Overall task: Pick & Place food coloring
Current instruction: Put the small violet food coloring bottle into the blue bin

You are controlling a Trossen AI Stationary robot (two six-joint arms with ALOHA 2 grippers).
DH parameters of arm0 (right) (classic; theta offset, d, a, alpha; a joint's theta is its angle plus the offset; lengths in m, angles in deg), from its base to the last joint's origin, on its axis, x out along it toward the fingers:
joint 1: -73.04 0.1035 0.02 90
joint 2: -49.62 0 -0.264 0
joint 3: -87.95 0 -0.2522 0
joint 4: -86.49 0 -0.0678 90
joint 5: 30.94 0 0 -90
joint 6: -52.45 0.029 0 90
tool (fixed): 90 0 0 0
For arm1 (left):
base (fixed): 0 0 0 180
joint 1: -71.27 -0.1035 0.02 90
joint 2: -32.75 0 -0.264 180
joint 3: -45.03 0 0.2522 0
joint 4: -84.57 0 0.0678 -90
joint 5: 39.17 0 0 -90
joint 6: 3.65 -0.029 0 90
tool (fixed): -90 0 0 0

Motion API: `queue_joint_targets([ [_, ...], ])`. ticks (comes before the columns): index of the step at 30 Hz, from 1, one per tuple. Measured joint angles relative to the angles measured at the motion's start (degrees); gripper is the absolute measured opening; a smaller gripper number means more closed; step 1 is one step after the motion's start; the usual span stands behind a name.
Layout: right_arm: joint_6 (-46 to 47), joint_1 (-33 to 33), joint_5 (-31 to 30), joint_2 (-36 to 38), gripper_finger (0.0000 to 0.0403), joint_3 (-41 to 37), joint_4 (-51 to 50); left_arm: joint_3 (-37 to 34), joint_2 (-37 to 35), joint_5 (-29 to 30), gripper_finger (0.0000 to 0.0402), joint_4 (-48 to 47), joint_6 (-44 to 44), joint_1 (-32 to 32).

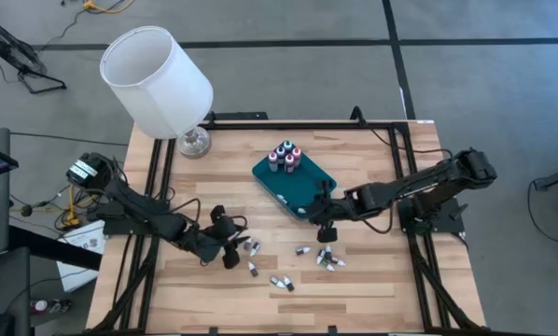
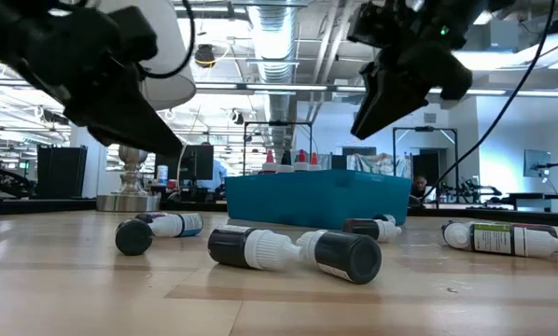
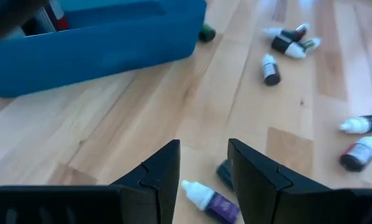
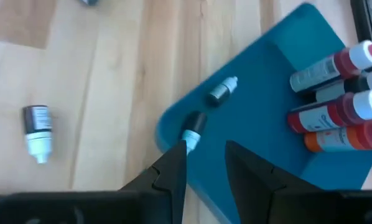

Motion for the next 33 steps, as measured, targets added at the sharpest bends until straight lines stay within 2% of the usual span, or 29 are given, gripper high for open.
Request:
queue_joint_targets([
  [5, -0.3, 2.1, -0.9, 0.4, 0.0102, 0.0, 0.0, -0.8, 1.8, 5.5, 0.0128, 3.8, 0.1, 4.0],
  [12, -0.3, 3.7, -4.4, 0.4, 0.0102, 0.0, -0.3, -0.8, 10.7, 9.0, 0.0128, 13.6, -2.7, 5.9],
  [18, 0.6, 3.9, -4.6, 0.4, 0.0102, 0.0, -0.9, -0.5, 15.0, 12.1, 0.0128, 14.0, 2.3, 6.0],
  [25, 1.5, 3.9, -4.6, 0.4, 0.0102, 0.0, -1.5, 2.0, 20.0, 11.5, 0.0128, 13.9, 3.1, 6.0],
  [33, 2.6, 3.9, -4.5, 0.3, 0.0102, 0.0, -2.5, 3.7, 20.7, 11.2, 0.0128, 8.8, 4.0, 5.9],
])
